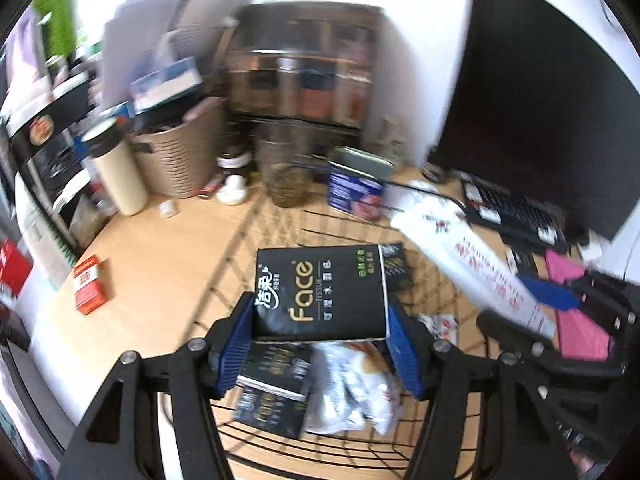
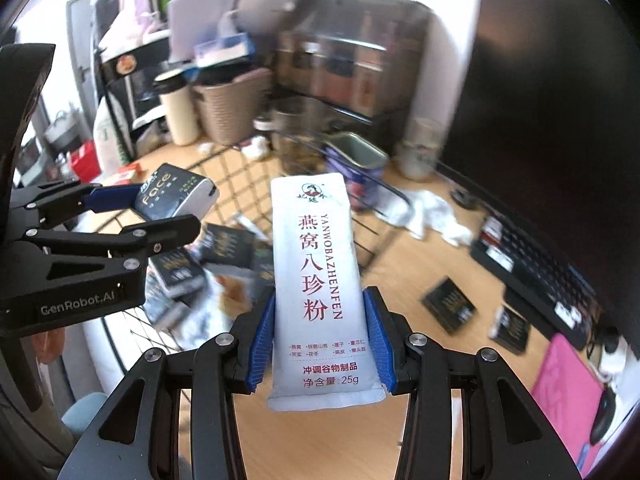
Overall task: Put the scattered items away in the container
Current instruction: 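Carry the packet and Face pack over the wire basket and release them, then move both grippers back over the remaining Face packs on the desk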
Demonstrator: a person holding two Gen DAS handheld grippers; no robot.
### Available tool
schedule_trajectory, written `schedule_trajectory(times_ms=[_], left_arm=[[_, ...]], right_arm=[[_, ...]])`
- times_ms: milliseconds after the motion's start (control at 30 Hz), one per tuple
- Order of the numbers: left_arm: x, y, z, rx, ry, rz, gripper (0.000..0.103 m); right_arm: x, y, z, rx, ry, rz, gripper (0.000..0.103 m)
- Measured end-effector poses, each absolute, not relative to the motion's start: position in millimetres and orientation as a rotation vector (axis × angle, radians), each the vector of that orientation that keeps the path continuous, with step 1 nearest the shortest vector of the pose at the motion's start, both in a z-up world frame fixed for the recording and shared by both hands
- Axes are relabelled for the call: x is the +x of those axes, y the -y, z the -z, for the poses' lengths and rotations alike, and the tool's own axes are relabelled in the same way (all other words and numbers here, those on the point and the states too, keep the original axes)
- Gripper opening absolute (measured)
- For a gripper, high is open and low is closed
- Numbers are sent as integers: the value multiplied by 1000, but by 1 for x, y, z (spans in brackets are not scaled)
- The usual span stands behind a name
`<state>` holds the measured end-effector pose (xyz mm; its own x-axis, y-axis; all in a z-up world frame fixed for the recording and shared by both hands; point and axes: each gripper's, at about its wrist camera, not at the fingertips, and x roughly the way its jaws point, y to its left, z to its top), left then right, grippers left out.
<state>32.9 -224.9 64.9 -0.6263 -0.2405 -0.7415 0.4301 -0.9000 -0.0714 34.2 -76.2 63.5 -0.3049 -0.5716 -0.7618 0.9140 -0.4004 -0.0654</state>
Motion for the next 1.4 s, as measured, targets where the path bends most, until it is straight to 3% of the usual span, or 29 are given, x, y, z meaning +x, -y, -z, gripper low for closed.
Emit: schedule_trajectory(times_ms=[300,467,933,1133,1400], left_arm=[[37,243,-60,1102,-411,2542,69],[34,237,-59,1106,-425,2577,81],[25,204,-59,1135,-371,2610,81],[8,167,-54,1197,-351,2671,81],[-31,76,-51,1288,-173,2781,82]], right_arm=[[63,108,-68,793,-641,1861,43],[54,103,-66,812,-617,1879,48],[29,62,-72,826,-592,1942,49],[-7,11,-75,862,-548,2043,51],[-66,-55,-51,985,-479,2143,52]])
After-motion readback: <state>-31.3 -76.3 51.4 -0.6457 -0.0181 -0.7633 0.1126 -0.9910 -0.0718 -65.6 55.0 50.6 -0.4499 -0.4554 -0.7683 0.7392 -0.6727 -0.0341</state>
